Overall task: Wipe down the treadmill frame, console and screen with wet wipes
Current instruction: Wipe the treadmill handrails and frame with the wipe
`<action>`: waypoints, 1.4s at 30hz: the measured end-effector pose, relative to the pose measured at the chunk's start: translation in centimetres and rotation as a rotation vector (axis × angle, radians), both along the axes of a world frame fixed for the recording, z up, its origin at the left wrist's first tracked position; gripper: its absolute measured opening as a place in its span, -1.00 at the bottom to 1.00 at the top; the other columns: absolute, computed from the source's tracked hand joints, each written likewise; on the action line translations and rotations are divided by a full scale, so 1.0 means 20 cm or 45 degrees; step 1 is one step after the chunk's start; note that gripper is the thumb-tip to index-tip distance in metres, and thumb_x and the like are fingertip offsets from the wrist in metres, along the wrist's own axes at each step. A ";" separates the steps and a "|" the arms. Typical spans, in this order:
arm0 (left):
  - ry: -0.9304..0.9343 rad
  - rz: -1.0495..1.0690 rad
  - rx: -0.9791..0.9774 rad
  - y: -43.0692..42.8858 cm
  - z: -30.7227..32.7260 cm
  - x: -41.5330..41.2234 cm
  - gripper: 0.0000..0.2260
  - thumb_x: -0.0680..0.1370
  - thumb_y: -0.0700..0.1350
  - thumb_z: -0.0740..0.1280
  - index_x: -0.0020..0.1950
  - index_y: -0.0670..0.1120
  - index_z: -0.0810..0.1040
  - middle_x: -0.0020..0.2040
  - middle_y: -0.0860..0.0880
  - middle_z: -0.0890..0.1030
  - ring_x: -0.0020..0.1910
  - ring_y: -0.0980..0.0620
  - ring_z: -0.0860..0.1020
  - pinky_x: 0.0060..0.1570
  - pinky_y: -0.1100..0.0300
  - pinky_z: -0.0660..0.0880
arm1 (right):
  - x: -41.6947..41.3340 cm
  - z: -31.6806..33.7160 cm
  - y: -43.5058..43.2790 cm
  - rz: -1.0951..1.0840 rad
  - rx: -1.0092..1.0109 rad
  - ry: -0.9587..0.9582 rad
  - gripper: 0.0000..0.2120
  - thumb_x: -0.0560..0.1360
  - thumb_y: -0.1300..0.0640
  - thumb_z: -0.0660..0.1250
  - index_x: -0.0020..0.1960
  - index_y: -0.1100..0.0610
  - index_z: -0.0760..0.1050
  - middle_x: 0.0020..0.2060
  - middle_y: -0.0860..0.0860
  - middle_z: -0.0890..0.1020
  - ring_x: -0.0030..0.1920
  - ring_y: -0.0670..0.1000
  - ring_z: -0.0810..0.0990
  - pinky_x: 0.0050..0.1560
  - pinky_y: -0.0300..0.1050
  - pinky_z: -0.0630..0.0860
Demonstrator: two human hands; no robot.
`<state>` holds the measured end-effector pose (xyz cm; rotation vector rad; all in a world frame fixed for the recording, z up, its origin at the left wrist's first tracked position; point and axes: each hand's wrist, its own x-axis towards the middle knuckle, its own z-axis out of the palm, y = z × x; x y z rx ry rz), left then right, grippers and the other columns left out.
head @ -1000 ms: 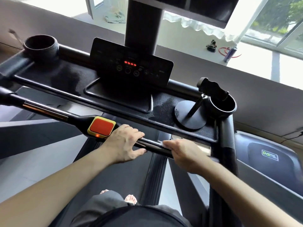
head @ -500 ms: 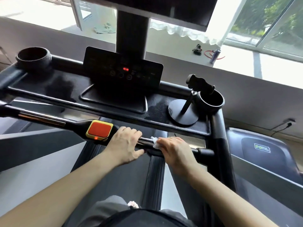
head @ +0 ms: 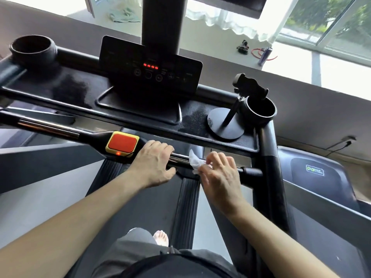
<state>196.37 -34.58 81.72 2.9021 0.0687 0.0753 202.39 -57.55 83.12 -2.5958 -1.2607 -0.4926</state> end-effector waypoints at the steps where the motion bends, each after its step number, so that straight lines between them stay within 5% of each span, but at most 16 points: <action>1: -0.009 0.003 -0.004 0.00 -0.01 0.00 -0.54 0.39 0.20 0.26 0.15 -0.07 0.55 -0.03 0.00 0.58 0.03 -0.08 0.51 0.33 0.03 0.34 | 0.00 0.00 -0.05 -0.063 -0.002 -0.021 -0.91 0.47 0.19 0.44 -0.18 0.08 0.56 -0.15 0.05 0.51 -0.12 0.16 0.50 -0.12 0.06 0.40; 5: -0.029 0.009 0.001 0.00 -0.02 0.00 -0.55 0.39 0.21 0.25 0.13 -0.05 0.54 -0.03 0.02 0.57 0.02 -0.07 0.50 0.32 0.03 0.32 | -0.02 0.01 -0.18 -0.261 0.114 0.080 -0.82 0.60 0.09 0.26 -0.18 0.08 0.46 -0.27 0.00 0.52 -0.23 0.12 0.53 -0.21 0.02 0.40; 12: -0.028 -0.020 0.024 0.02 -0.03 -0.01 -0.57 0.39 0.18 0.28 0.12 -0.06 0.55 -0.05 0.02 0.57 0.01 -0.09 0.51 0.28 0.01 0.37 | -0.12 -0.04 0.15 -0.304 0.197 0.212 -0.82 0.56 0.14 0.43 -0.16 0.08 0.46 -0.34 -0.01 0.56 -0.35 0.10 0.55 -0.40 -0.08 0.32; 16: -0.058 -0.033 0.036 0.02 -0.03 -0.01 -0.55 0.37 0.17 0.28 0.13 -0.08 0.56 -0.05 -0.01 0.58 -0.01 -0.10 0.52 0.26 -0.02 0.40 | -0.13 -0.02 -0.03 -0.583 0.343 0.313 -0.82 0.56 0.15 0.41 -0.17 0.08 0.45 -0.32 0.00 0.58 -0.31 0.14 0.58 -0.34 -0.06 0.34; 19: -0.058 -0.044 0.046 0.03 -0.03 -0.01 -0.54 0.37 0.19 0.26 0.12 -0.08 0.56 -0.05 -0.01 0.58 -0.02 -0.11 0.52 0.23 -0.02 0.40 | -0.16 -0.06 -0.07 -0.804 0.552 0.586 -0.86 0.52 0.21 0.39 -0.17 0.04 0.50 -0.33 -0.06 0.63 -0.25 0.08 0.64 -0.21 -0.03 0.51; 21: -0.057 -0.048 0.046 0.03 -0.03 -0.01 -0.54 0.37 0.18 0.26 0.13 -0.08 0.56 -0.05 -0.01 0.58 -0.01 -0.11 0.53 0.23 -0.01 0.40 | -0.18 -0.10 -0.02 -0.843 0.971 0.966 -0.87 0.54 0.23 0.36 -0.17 0.08 0.60 -0.25 -0.05 0.69 -0.17 0.00 0.68 -0.03 0.09 0.61; 23: -0.065 -0.037 0.036 0.03 -0.02 -0.01 -0.54 0.36 0.17 0.28 0.14 -0.08 0.57 -0.04 -0.01 0.59 -0.01 -0.11 0.53 0.23 -0.01 0.41 | -0.20 -0.10 0.10 -0.807 1.396 1.325 -0.86 0.56 0.30 0.36 -0.14 0.23 0.66 -0.17 0.11 0.71 -0.12 0.02 0.69 0.07 0.09 0.64; 26: -0.057 -0.042 0.017 0.03 -0.01 -0.01 -0.49 0.36 0.18 0.25 0.17 -0.10 0.59 -0.01 -0.03 0.61 0.02 -0.11 0.54 0.27 -0.03 0.42 | -0.23 -0.09 0.21 -0.762 1.568 1.638 -0.84 0.60 0.29 0.35 -0.06 0.35 0.67 -0.10 0.24 0.71 -0.08 0.10 0.69 0.05 0.02 0.64; 30: -0.053 -0.047 -0.001 0.04 0.00 -0.02 -0.47 0.37 0.17 0.25 0.21 -0.11 0.59 0.02 -0.03 0.62 0.06 -0.11 0.55 0.31 -0.01 0.39 | -0.20 -0.08 0.15 -0.911 1.841 1.873 -0.82 0.64 0.34 0.24 0.06 0.42 0.59 0.01 0.33 0.67 0.00 0.22 0.67 0.05 0.04 0.67; 36: -0.018 -0.061 -0.008 0.04 0.01 -0.02 -0.46 0.38 0.17 0.23 0.24 -0.10 0.57 0.04 -0.02 0.60 0.08 -0.10 0.53 0.36 -0.04 0.38 | -0.16 -0.04 0.18 -1.065 2.264 2.129 -0.66 0.63 0.42 0.10 -0.25 0.27 0.49 -0.27 0.19 0.58 -0.23 0.13 0.62 -0.22 -0.04 0.71; 42: -0.027 -0.108 0.037 0.07 0.00 -0.02 -0.43 0.37 0.17 0.25 0.27 -0.13 0.57 0.06 -0.04 0.62 0.10 -0.13 0.56 0.33 0.09 0.24 | -0.17 -0.05 0.29 -1.072 2.232 2.246 -0.62 0.62 0.46 0.08 -0.30 0.29 0.50 -0.37 0.17 0.61 -0.32 0.12 0.63 -0.35 -0.06 0.66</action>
